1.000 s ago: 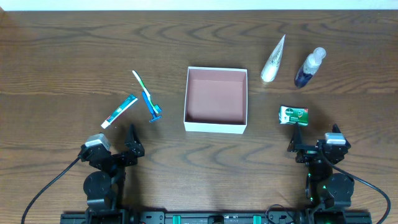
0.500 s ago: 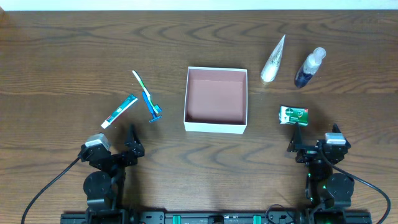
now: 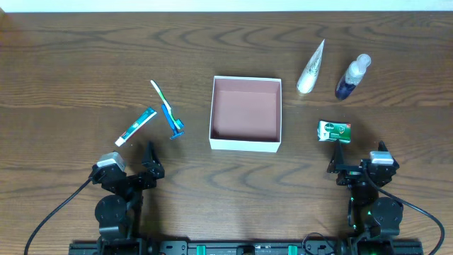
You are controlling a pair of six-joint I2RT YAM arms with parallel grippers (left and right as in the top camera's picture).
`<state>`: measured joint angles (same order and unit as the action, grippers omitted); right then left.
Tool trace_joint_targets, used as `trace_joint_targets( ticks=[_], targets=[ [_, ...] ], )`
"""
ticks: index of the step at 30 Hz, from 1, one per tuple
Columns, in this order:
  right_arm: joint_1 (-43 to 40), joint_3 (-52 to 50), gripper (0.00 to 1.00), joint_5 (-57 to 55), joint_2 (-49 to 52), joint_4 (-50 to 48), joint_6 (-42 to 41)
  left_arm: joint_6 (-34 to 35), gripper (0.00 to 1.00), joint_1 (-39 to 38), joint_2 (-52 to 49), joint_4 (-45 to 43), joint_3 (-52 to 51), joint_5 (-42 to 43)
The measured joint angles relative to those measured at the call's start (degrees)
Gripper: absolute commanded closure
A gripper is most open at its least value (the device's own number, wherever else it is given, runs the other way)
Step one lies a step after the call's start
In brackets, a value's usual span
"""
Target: Pack container
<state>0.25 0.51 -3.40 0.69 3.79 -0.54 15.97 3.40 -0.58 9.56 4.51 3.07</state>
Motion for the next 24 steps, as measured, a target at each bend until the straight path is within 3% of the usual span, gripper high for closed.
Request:
trace_joint_targets(
  ticks=[9, 18, 24],
  targets=[
    [0.00, -0.07, 0.01, 0.00, 0.00, -1.29, 0.00, -0.02, 0.02, 0.00, 0.00, 0.00, 0.00, 0.00],
    [0.00, -0.11, 0.01, 2.10, -0.02, -15.72, -2.60, -0.22, 0.02, 0.00, -0.02, 0.02, 0.00, 0.00],
    [0.00, 0.48, 0.01, 6.71, 1.49, -15.91, -5.16, -0.39, 0.02, 0.00, -0.02, 0.02, 0.00, 0.00]
  ],
)
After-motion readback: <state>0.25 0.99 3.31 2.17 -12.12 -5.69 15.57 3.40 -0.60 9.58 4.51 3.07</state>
